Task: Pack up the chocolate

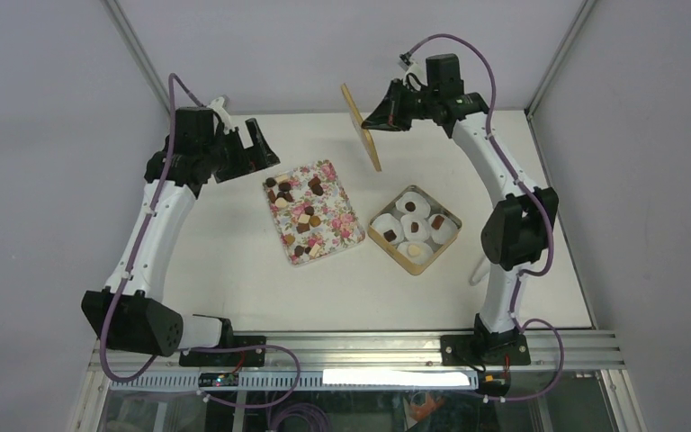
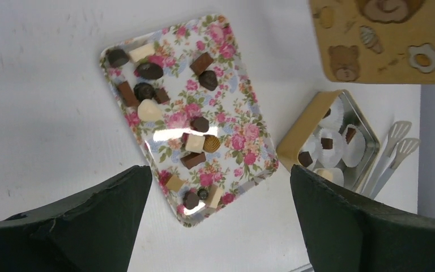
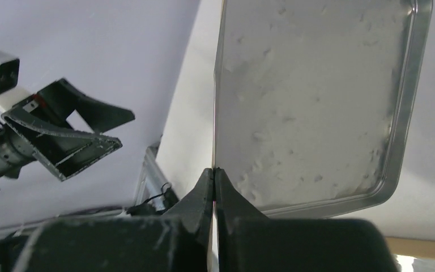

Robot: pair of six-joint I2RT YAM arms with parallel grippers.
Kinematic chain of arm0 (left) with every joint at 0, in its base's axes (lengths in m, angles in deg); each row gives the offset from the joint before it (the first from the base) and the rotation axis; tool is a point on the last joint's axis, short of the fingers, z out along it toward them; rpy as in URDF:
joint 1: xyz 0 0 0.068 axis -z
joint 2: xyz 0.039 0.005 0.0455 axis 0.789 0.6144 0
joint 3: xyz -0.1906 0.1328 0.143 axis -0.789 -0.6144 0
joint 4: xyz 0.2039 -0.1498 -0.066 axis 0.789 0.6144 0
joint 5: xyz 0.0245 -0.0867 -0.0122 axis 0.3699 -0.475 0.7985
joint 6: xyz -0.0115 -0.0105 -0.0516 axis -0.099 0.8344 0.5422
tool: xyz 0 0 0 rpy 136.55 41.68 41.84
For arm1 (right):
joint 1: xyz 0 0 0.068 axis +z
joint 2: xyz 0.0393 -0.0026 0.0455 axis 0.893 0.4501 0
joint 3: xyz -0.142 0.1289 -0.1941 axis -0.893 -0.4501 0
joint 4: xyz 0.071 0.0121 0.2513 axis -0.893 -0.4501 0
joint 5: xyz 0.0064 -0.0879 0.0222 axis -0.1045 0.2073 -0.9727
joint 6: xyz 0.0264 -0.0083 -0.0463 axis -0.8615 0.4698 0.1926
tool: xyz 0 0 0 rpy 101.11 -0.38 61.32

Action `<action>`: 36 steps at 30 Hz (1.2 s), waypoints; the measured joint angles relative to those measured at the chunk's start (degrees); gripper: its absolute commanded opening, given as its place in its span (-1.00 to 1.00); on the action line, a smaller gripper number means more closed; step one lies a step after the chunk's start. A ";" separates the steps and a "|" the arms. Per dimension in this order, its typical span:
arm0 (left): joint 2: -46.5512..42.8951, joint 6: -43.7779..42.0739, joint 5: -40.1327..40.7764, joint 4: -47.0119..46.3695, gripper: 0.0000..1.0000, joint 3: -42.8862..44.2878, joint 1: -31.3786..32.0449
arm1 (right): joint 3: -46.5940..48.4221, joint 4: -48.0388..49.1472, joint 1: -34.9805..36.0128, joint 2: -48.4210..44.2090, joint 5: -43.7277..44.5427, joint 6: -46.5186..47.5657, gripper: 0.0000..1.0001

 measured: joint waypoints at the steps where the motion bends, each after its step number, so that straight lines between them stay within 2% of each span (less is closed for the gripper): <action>1: -0.76 -0.83 -1.01 -0.90 0.98 -0.07 -0.02 | -1.18 1.49 0.31 -0.35 -2.32 -0.68 -1.00; 5: -7.30 -5.25 -6.86 -10.29 0.98 -5.68 0.00 | -5.53 6.08 0.98 -2.32 -9.86 -4.59 -1.00; 9: -17.75 -9.20 -14.08 -23.76 0.98 -18.64 0.00 | -7.19 8.02 1.46 -4.92 -15.93 -8.26 -1.00; 13: -20.09 -15.96 -24.39 -28.92 0.90 -18.95 -0.28 | -10.99 11.15 2.58 -10.49 -21.94 -10.84 -1.00; 17: -15.93 -25.51 -34.71 -25.35 0.92 -11.50 -0.39 | -16.70 13.09 4.35 -18.12 -26.45 -10.78 -1.00; 20: -15.08 -30.77 -38.40 -21.92 0.97 -9.09 -0.72 | -19.56 11.32 4.96 -23.80 -29.29 -8.26 -1.00; 27: -10.16 -41.38 -47.41 -6.16 0.98 4.96 -2.27 | -26.01 5.77 4.94 -34.14 -34.51 -1.66 -1.00; 36: -5.79 -43.69 -60.02 1.27 0.98 7.87 -2.25 | -28.81 -0.76 4.94 -37.27 -36.96 2.36 -1.00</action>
